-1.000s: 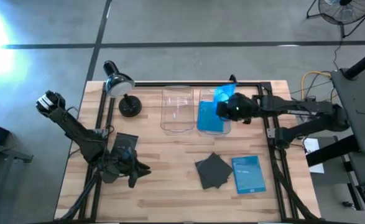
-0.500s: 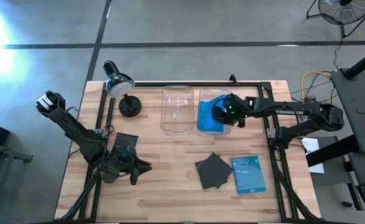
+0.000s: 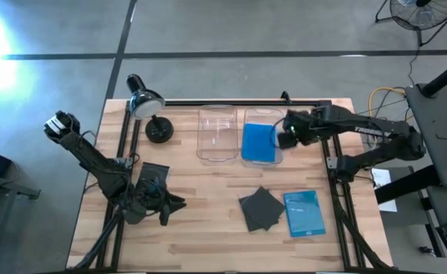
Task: Pick & place jewel cases by type
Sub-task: Put the blue CD case into the right transparent bin
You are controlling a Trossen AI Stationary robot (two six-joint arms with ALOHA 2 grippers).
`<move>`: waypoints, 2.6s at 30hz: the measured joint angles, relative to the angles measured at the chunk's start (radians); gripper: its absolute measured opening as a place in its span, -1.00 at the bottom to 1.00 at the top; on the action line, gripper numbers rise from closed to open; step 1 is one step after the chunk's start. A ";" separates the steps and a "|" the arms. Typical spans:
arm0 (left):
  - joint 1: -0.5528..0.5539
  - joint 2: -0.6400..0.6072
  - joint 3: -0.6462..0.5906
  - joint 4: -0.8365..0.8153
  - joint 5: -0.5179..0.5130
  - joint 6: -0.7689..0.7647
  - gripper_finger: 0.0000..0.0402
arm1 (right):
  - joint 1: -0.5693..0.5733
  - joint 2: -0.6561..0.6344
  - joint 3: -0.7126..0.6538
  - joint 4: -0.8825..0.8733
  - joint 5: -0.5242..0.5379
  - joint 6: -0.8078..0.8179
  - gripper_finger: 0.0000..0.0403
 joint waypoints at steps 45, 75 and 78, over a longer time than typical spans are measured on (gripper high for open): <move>0.001 0.000 -0.007 -0.011 0.055 0.047 -0.49 | 0.924 0.620 -0.074 0.702 0.174 0.961 0.05; 0.004 0.000 -0.008 0.001 0.055 0.041 -0.49 | 1.006 0.493 -0.142 0.450 0.006 1.224 0.05; 0.005 0.000 -0.008 0.002 0.054 0.041 -0.49 | 1.008 0.489 -0.187 0.498 0.011 1.198 0.05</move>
